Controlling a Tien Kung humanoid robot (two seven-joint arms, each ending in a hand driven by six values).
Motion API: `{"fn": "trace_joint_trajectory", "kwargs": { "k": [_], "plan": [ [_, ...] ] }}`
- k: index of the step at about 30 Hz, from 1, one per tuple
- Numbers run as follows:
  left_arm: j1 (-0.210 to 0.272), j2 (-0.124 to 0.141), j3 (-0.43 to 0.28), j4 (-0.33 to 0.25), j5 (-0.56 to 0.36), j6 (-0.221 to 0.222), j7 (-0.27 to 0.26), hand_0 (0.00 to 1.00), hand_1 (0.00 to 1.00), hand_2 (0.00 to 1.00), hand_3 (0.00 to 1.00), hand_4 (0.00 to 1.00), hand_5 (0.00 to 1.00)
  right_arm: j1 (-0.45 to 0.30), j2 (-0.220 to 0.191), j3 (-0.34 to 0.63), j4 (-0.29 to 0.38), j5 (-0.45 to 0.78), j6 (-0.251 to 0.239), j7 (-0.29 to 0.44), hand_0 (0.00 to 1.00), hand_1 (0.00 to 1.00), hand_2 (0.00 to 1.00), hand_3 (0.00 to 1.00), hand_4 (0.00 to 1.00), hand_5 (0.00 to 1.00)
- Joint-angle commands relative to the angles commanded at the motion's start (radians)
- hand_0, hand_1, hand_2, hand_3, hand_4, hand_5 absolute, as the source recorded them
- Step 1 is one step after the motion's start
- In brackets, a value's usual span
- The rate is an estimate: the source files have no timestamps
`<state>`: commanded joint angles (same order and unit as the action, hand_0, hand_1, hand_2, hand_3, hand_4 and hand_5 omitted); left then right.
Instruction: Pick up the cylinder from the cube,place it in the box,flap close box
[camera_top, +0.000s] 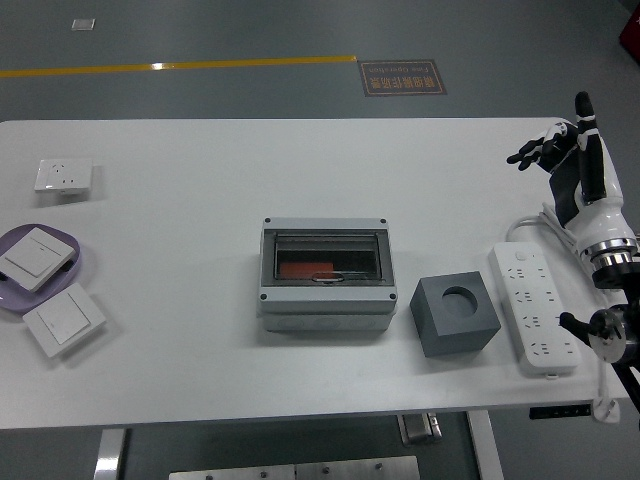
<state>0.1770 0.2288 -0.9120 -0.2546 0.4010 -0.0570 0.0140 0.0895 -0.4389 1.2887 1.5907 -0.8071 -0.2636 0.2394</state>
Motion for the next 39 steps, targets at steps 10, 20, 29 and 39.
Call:
{"fn": "trace_joint_trajectory", "kwargs": {
  "k": [10, 20, 29, 39],
  "plan": [
    [0.000, -0.002, 0.000, 0.000, 0.000, -0.001, 0.000, 0.616, 0.654, 0.622, 0.643, 0.712, 0.161, -0.002, 0.000, -0.001, 0.000, 0.015, 0.012, -0.003, 0.193, 0.205, 0.273, 0.115, 0.896, 0.998],
    [0.000, -0.003, -0.001, 0.000, 0.001, 0.000, 0.000, 0.616, 0.654, 0.623, 0.642, 0.712, 0.161, -0.004, -0.001, 0.000, 0.002, 0.026, 0.090, 0.006, 0.197, 0.222, 0.251, 0.130, 0.913, 0.998],
    [0.001, -0.004, 0.000, 0.001, 0.000, 0.000, 0.000, 0.616, 0.654, 0.623, 0.642, 0.711, 0.160, -0.004, -0.002, 0.003, 0.004, 0.006, 0.158, 0.031, 0.617, 0.654, 0.689, 0.788, 0.916, 0.754],
    [-0.001, -0.005, 0.000, 0.001, 0.000, 0.000, 0.000, 0.616, 0.655, 0.621, 0.642, 0.711, 0.159, -0.005, -0.002, 0.007, 0.007, -0.005, 0.153, 0.034, 0.751, 0.742, 0.780, 0.913, 0.763, 0.297]
  ]
}}
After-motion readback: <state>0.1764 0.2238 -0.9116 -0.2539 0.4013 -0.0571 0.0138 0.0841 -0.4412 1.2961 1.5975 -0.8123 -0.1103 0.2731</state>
